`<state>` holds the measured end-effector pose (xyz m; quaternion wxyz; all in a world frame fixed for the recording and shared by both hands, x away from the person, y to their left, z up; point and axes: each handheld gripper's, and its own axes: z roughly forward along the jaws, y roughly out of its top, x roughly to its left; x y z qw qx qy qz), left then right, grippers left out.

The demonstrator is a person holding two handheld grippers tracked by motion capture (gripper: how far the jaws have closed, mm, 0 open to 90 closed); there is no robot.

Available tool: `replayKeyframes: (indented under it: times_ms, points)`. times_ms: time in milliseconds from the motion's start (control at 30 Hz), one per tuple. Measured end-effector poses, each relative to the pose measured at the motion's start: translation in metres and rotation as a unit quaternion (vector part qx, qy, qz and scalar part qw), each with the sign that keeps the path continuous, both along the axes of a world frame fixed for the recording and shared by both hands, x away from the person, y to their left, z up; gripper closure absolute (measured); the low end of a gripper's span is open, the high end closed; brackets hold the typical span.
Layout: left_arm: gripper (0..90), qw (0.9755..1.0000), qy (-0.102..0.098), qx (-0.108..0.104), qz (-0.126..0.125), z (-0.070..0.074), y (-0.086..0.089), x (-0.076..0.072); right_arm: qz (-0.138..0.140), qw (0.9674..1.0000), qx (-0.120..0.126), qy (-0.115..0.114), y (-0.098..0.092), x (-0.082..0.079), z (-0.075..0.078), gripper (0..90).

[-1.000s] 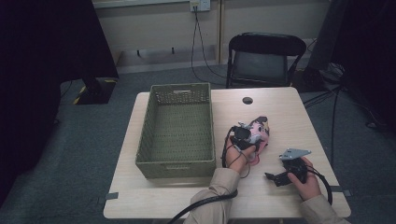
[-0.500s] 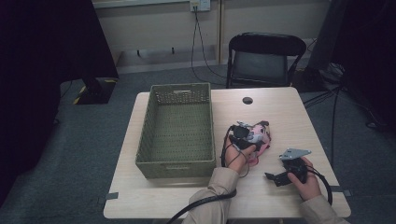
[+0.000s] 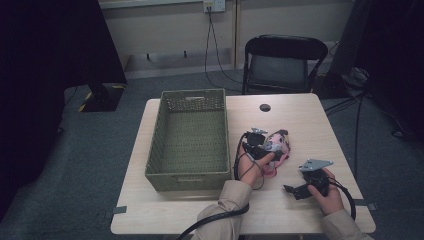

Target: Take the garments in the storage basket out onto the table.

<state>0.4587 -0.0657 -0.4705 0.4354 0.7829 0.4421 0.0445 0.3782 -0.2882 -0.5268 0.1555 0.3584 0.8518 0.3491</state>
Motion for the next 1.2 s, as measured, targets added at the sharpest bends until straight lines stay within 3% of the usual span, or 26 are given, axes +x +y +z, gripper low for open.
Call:
replayKeyframes:
  times_ms: [100, 267, 567, 667, 800, 1000, 1200]
  points:
    - [2.1, 0.9997, -0.003, -0.009, -0.022, 0.001, 0.002, -0.003, 0.000, 1.0000, 0.000, 0.000, 0.000, 0.000, 0.000, 0.0]
    - [2.1, 0.9997, 0.002, -0.009, -0.024, 0.004, 0.003, -0.007, 0.000, 1.0000, 0.000, 0.000, 0.000, 0.000, 0.000, 0.0]
    - [2.6, 0.9986, -0.005, -0.012, -0.052, 0.018, 0.009, -0.018, 0.000, 1.0000, 0.000, 0.000, 0.000, 0.000, 0.000, 0.0]
    - [2.6, 0.9974, -0.008, -0.022, -0.069, 0.025, 0.012, -0.024, -0.001, 1.0000, 0.001, 0.000, 0.000, 0.000, 0.000, 0.0]
    - [2.6, 0.9961, -0.008, -0.022, -0.085, 0.029, 0.012, -0.029, 0.000, 1.0000, 0.001, 0.000, 0.000, 0.000, 0.000, 0.0]
    - [3.0, 0.9953, -0.011, -0.021, -0.094, 0.033, 0.016, -0.033, -0.001, 1.0000, 0.000, 0.000, 0.000, 0.000, 0.000, 0.0]
    - [3.0, 0.9935, -0.011, -0.041, -0.106, 0.033, 0.024, -0.038, -0.001, 1.0000, 0.000, 0.000, 0.000, 0.000, 0.000, 0.0]
